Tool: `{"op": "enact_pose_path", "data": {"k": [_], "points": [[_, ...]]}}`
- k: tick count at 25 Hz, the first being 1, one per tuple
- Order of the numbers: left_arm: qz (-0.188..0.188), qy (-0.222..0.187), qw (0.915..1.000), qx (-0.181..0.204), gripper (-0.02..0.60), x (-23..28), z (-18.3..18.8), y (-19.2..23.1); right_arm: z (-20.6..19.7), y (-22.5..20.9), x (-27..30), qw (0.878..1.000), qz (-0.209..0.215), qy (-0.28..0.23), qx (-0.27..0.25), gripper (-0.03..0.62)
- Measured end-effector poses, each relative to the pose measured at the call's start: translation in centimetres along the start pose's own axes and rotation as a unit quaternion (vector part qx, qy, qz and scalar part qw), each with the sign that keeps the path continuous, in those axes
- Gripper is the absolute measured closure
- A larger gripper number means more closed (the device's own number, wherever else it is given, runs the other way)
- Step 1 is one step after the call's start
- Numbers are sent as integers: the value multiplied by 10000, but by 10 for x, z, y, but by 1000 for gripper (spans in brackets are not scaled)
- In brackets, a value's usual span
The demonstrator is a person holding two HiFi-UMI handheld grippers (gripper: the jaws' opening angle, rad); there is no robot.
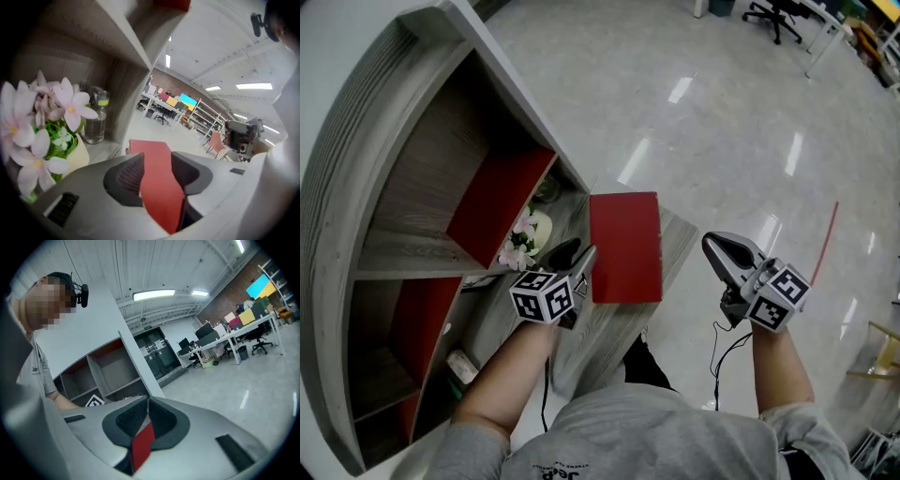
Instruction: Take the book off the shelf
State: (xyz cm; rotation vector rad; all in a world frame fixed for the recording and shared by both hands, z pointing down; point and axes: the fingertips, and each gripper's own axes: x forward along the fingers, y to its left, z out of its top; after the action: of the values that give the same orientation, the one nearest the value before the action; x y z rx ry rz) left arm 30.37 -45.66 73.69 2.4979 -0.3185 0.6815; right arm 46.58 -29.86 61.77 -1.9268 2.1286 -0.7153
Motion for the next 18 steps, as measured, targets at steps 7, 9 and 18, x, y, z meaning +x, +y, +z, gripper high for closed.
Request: {"op": "enact_pose_path", "data": {"k": [7, 9, 18], "points": [[-211, -909, 9956, 7, 433, -87, 38, -25, 20, 55, 32, 9986, 456, 70, -244, 559], [-151, -1186, 9928, 10, 448, -119, 48, -25, 27, 76, 45, 9974, 616, 96, -358, 558], [60, -2292, 9732, 190, 512, -284, 72, -32, 50, 198, 89, 9889, 1225, 192, -817, 559]]}}
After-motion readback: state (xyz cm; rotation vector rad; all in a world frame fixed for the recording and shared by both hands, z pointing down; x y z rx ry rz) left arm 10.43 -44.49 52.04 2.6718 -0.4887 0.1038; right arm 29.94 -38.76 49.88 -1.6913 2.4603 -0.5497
